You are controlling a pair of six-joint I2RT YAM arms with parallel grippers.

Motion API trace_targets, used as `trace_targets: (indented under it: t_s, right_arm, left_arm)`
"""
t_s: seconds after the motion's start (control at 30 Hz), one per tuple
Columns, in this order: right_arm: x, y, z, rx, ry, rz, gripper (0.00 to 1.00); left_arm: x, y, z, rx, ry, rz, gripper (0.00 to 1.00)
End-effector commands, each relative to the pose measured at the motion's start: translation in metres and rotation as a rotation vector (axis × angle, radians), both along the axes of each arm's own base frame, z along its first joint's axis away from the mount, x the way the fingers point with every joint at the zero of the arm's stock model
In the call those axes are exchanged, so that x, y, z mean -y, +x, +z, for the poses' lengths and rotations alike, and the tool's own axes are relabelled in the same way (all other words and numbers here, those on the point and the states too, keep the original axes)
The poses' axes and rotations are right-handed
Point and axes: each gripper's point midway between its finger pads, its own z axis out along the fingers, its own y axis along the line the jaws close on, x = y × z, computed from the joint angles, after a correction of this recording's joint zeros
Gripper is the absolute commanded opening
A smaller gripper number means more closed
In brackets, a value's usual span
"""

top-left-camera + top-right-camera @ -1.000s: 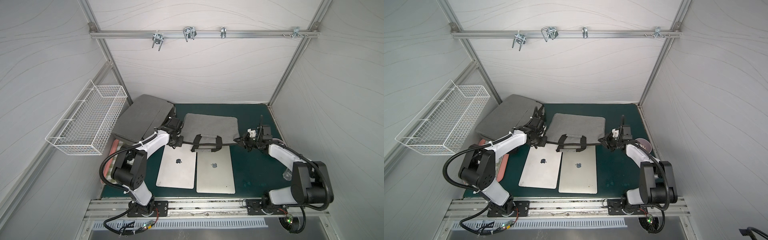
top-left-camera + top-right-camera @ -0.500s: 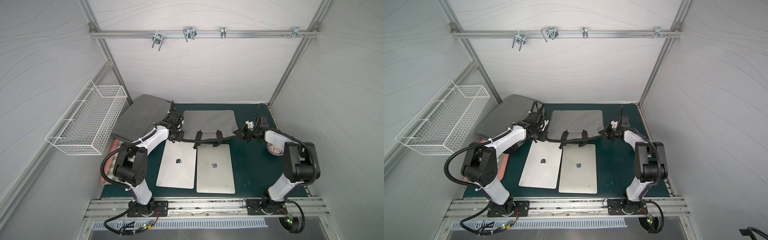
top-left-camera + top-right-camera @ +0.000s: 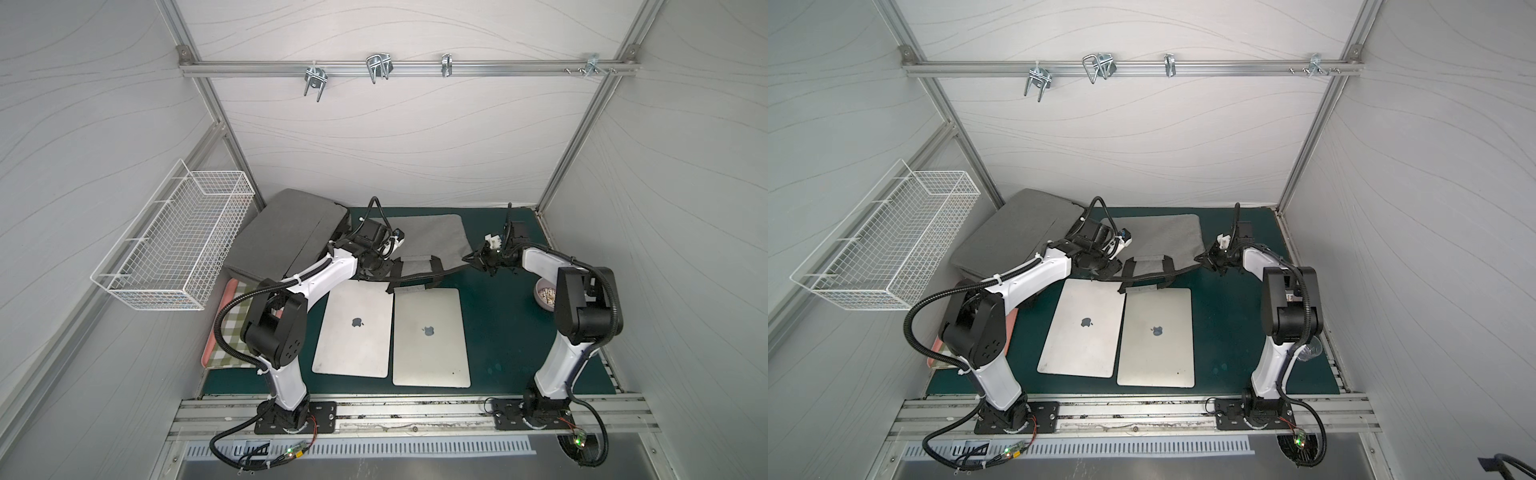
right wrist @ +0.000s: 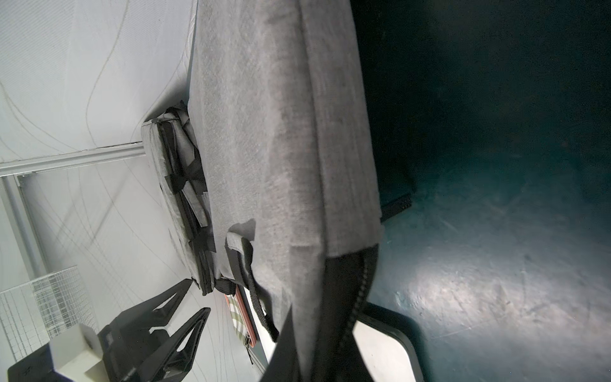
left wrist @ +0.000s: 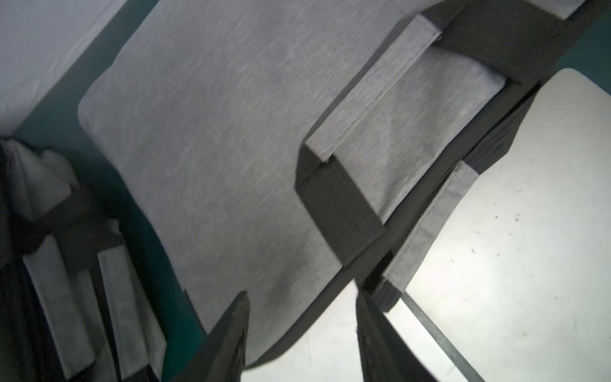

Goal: Open the zippered laptop bag and take out the laptop
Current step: Open the bag flap on the zippered laptop bag.

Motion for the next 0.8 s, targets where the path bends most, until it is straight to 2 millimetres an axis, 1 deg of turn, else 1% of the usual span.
trace_targets:
  t_s: [0.0,0.17,0.33,0.4,0.5,0.63,0.77]
  right_arm:
    - [-0.010,0.006,0.014,0.049,0.021,0.054,0.00]
    - [-0.010,0.006,0.018,0.052,0.015,0.066,0.00]
    - [-0.010,0.005,0.019,0.046,0.022,0.067,0.00]
    - [-0.011,0.005,0.019,0.044,0.024,0.067,0.00]
    - [-0.011,0.003,0.017,0.037,0.024,0.068,0.00]
    - [-0.011,0.001,0.015,0.028,0.026,0.071,0.00]
    - [-0.012,-0.001,0.013,0.024,0.029,0.074,0.00]
  left_arm:
    - [0.022,0.014,-0.002,0.093,0.074,-0.151,0.54]
    - [0.037,0.012,-0.023,0.122,0.174,-0.275,0.54]
    - [0.049,0.016,-0.033,0.178,0.209,-0.329,0.55]
    - [0.052,0.017,-0.040,0.195,0.247,-0.353,0.55]
    - [0.056,0.019,-0.043,0.202,0.249,-0.361,0.54]
    - [0.053,0.028,-0.044,0.227,0.285,-0.341,0.52]
    - [0.053,0.033,-0.045,0.236,0.314,-0.348,0.45]
